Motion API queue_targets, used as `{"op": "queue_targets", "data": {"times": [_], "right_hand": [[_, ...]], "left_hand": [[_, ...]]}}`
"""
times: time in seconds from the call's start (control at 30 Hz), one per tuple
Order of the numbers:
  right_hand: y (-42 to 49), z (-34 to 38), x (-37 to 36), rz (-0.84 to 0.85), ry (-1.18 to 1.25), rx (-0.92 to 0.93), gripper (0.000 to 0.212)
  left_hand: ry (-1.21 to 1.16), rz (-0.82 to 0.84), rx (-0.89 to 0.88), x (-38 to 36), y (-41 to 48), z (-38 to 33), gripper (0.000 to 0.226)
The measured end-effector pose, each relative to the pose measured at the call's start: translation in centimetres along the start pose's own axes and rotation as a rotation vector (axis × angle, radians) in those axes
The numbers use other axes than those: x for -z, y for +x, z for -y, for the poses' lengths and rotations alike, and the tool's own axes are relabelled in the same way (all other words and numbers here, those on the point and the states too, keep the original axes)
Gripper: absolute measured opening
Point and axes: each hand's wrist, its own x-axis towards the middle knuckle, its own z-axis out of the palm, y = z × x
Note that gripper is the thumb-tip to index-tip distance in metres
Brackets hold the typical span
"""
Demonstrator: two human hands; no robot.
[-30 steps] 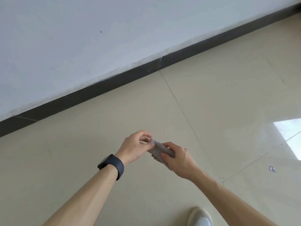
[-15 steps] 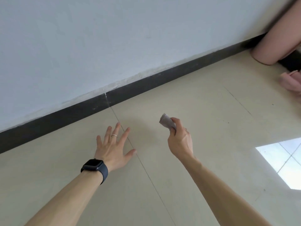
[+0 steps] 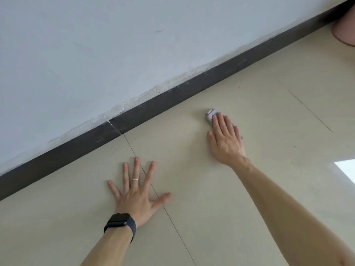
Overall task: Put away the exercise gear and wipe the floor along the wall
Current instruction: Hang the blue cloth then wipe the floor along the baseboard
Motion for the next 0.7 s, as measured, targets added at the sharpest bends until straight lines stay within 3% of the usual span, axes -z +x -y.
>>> {"op": "queue_targets", "data": {"times": [0.27, 0.33, 0.43, 0.5, 0.57, 0.7], "right_hand": [[8.9, 0.7, 1.8, -0.003, 0.093, -0.329, 0.067], [7.6, 3.2, 0.9, -0.014, 0.074, -0.173, 0.067], [4.0, 7.3, -1.4, 0.039, -0.008, 0.207, 0.064], [4.3, 7.4, -1.4, 0.065, -0.025, 0.276, 0.062], [6.5, 5.1, -0.1, 0.038, -0.017, 0.197, 0.06], [10.3, -2.8, 3.5, 0.044, 0.068, -0.213, 0.064]], "left_hand": [[-0.028, -0.034, -0.024, -0.7, 0.2, 0.4, 0.1], [-0.034, -0.022, -0.026, -0.5, 0.3, 0.4, 0.099], [-0.035, 0.052, -0.009, 0.1, 0.4, 0.2, 0.101], [-0.024, 0.084, -0.01, 0.6, 0.5, 0.3, 0.102], [-0.023, 0.101, -0.013, 0.7, 0.6, 0.4, 0.104], [-0.03, 0.114, -0.014, 0.7, 0.5, 0.3, 0.102]]}}
